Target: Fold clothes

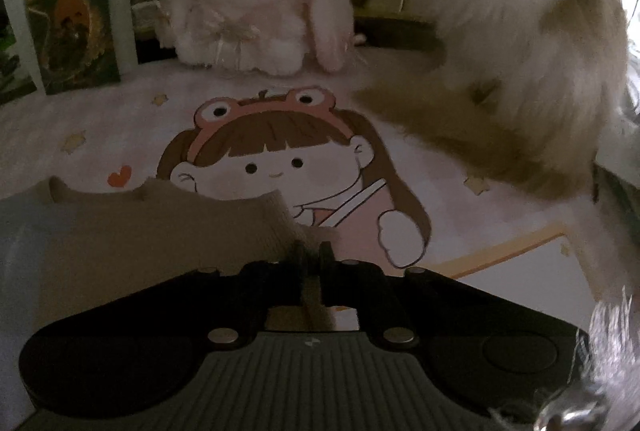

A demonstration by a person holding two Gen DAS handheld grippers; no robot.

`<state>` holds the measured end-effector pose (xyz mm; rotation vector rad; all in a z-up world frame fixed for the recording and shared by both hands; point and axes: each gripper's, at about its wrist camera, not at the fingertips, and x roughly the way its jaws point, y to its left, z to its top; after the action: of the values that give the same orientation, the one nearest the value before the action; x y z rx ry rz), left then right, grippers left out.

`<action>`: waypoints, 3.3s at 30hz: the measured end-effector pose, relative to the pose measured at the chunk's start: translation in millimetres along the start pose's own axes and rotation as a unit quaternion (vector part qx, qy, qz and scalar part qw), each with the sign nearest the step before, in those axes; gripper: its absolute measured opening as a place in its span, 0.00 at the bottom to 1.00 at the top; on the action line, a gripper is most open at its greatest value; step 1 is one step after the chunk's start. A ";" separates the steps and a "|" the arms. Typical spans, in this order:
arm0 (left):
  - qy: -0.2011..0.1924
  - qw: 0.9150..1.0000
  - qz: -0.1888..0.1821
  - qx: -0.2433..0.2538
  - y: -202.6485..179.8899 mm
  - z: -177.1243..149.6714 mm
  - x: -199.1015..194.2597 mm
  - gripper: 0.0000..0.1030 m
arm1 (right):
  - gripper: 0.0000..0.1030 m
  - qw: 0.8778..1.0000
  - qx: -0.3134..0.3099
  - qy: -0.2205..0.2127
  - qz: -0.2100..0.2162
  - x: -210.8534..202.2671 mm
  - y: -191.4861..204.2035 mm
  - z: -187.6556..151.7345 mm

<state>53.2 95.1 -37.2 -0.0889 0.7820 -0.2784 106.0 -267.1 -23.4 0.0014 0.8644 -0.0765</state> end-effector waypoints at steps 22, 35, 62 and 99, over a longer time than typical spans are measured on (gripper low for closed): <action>-0.049 0.996 0.080 -0.003 -79.0 -52.5 -80.0 0.84 | 0.97 0.998 -0.032 -0.038 0.031 -108.7 -20.6 -94.0; -0.037 0.991 0.127 -0.016 -162.8 -94.4 -101.2 0.89 | 0.97 0.991 -0.085 -0.015 0.099 -134.3 -42.9 -144.1; -0.002 0.989 0.144 -0.040 -168.9 -105.6 -98.3 0.90 | 0.97 0.988 -0.099 0.003 0.119 -139.7 -42.2 -163.0; -0.045 0.857 -0.017 -0.514 13.6 -108.7 -63.8 0.77 | 0.97 0.997 -0.067 0.014 0.044 -133.2 -0.7 -148.6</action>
<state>-63.6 128.6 -73.1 -1.1230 0.7629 0.1428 -93.1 -254.1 -18.6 -0.0851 0.8957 0.0633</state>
